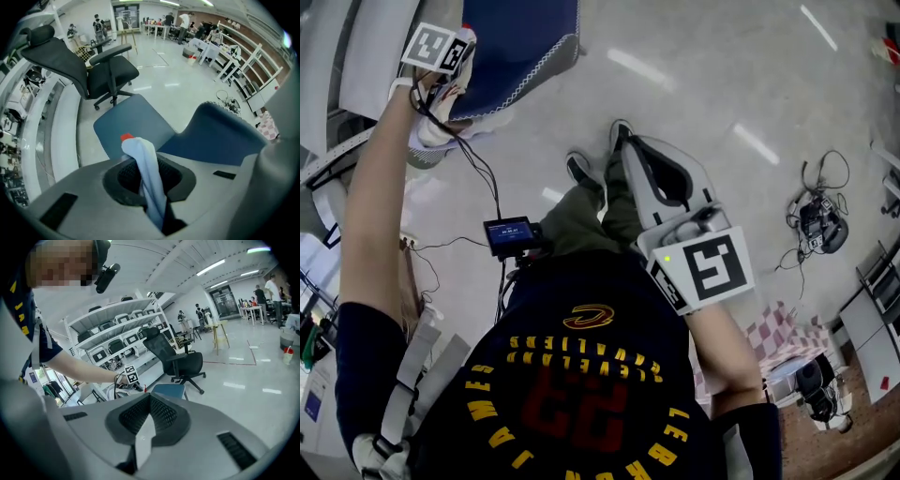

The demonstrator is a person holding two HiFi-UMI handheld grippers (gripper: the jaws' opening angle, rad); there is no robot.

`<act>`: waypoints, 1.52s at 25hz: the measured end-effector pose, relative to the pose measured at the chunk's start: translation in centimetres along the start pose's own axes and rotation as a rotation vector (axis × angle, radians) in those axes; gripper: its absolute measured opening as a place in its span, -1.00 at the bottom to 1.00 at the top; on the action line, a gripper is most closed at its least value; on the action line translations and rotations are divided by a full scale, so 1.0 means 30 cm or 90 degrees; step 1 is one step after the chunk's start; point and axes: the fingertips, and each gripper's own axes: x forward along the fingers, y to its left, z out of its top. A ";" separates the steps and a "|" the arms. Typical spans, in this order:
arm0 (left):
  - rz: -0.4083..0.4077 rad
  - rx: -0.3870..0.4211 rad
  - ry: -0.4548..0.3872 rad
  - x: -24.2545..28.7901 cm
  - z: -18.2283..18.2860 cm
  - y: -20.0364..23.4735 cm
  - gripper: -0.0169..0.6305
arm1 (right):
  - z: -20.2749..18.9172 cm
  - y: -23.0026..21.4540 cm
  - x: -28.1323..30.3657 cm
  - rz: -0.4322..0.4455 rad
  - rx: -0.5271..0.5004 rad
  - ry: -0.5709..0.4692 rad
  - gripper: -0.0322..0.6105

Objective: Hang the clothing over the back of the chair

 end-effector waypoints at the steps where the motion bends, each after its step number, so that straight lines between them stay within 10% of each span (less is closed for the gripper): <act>1: -0.006 0.010 0.017 0.006 -0.011 -0.006 -0.87 | 0.000 -0.006 -0.006 -0.003 0.002 0.000 -0.90; 9: -0.075 -0.016 0.115 -0.012 -0.077 -0.035 -0.33 | 0.003 -0.043 -0.037 -0.002 0.001 -0.005 -0.90; 24: 0.081 -0.161 -0.220 -0.519 -0.058 0.083 -0.34 | 0.114 0.064 0.026 0.065 -0.060 -0.024 -0.91; 38: 0.276 -0.239 -0.575 -1.261 -0.423 -0.088 -0.34 | 0.264 0.222 0.032 0.098 -0.126 -0.051 -0.90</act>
